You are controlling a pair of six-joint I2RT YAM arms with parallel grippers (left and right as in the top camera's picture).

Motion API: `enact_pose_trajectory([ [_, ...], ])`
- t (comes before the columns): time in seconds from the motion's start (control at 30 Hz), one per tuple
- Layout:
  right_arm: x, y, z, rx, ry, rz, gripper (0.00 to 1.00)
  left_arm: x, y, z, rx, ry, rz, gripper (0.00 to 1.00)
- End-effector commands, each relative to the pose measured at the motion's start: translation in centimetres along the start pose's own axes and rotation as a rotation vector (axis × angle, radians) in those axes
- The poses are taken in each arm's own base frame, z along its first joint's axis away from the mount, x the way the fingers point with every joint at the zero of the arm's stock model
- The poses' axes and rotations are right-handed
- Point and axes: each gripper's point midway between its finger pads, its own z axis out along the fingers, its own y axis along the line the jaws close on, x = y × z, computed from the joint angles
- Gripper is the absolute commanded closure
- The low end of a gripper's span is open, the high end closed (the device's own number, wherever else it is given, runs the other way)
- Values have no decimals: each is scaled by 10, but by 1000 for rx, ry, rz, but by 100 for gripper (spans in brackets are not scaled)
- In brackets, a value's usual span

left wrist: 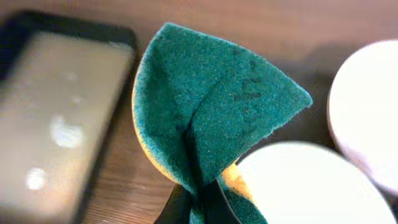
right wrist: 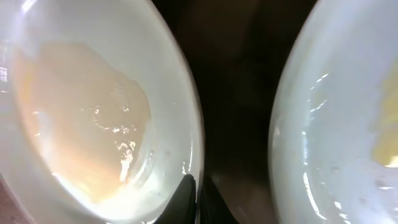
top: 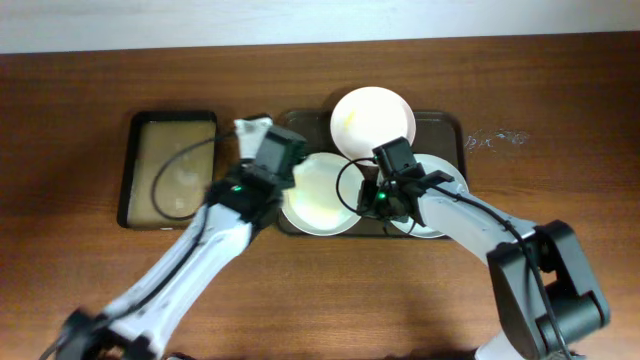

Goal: Clean dirty plates on tray and stack at the side
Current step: 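Return the sponge to the water tray with the left gripper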

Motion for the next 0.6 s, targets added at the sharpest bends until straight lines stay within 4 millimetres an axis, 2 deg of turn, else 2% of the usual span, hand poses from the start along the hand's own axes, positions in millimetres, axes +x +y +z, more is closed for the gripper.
enact_pose_trajectory([
  [0.0, -20, 25, -43, 9, -129, -178, 96, -28, 49, -4, -55, -30, -97, 100],
  [0.1, -42, 37, -73, 125, -266, -324, 96, -34, 108, 17, -127, 15, -216, 100],
  [0.17, -54, 46, -84, 191, -331, -438, 96, -35, 139, 26, -185, 25, -255, 100],
  [0.2, -65, 47, -96, 277, -392, -466, 96, -31, 153, 35, -195, 54, -264, 100],
  [0.27, -77, 48, -110, 346, -453, -463, 96, -22, 161, 53, -173, 103, -244, 100],
  [0.33, -87, 52, -122, 354, -490, -456, 96, -4, 171, 75, -187, 170, -248, 100],
  [0.4, -96, 55, -132, 399, -521, -518, 96, 6, 176, 94, -193, 201, -237, 100],
  [0.5, -105, 48, -150, 593, -577, -639, 96, 12, 181, 114, -172, 213, -251, 100],
  [0.57, -103, 50, -161, 699, -605, -695, 96, 6, 176, 120, -112, 196, -212, 100],
])
